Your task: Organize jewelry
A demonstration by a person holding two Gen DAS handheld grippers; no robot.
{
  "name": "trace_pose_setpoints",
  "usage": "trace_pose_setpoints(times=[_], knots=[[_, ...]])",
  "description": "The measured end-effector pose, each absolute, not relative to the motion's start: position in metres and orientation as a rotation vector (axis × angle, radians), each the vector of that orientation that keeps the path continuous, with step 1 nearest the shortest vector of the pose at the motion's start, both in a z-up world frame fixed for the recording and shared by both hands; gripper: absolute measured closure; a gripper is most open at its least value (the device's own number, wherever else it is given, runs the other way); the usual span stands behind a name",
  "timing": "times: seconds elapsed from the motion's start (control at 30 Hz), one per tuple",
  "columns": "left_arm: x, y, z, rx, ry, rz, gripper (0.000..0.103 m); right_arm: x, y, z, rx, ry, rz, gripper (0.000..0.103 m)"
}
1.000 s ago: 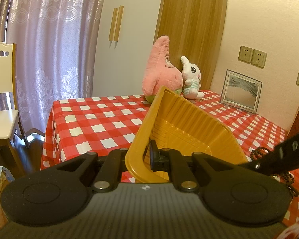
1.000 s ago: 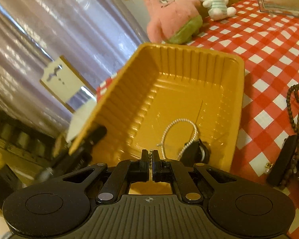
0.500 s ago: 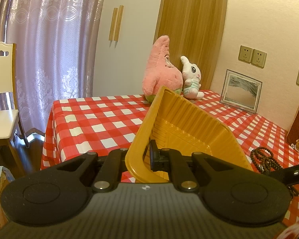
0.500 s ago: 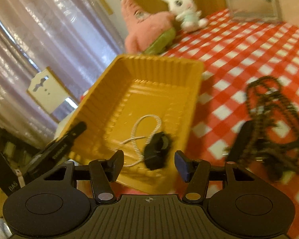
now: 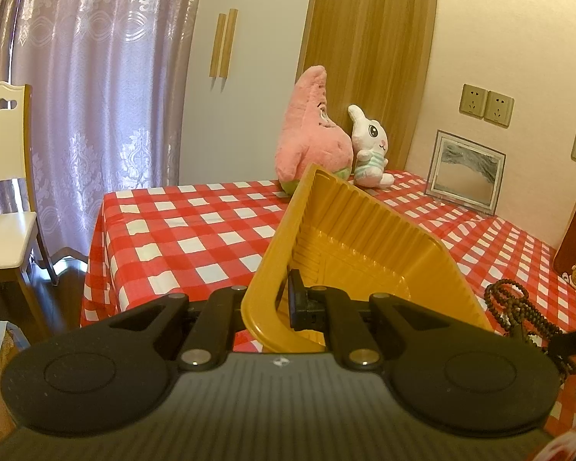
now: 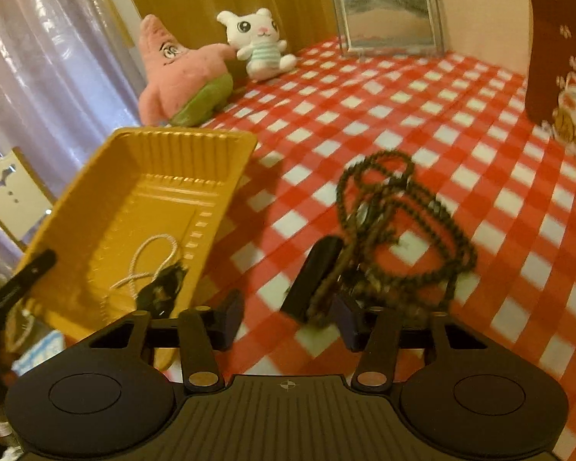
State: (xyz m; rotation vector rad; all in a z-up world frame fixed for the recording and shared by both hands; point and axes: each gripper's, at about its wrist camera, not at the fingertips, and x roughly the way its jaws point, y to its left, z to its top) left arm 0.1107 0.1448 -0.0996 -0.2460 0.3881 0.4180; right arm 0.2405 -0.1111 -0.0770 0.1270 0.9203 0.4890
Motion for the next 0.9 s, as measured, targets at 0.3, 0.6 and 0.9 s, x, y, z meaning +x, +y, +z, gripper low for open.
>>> trace_pose_setpoints(times=[0.3, 0.6, 0.9], knots=[[0.111, 0.145, -0.100, -0.247, 0.389, 0.418, 0.095, 0.275, -0.093, -0.096, 0.120, 0.952, 0.410, 0.069], [0.112, 0.146, -0.099, -0.247, 0.386, 0.417, 0.095, 0.293, -0.081, -0.115, 0.069, 1.006, 0.346, 0.072], [0.112, 0.146, -0.099, -0.246, 0.386, 0.417, 0.095, 0.293, -0.077, -0.118, 0.035, 0.999, 0.381, 0.080]])
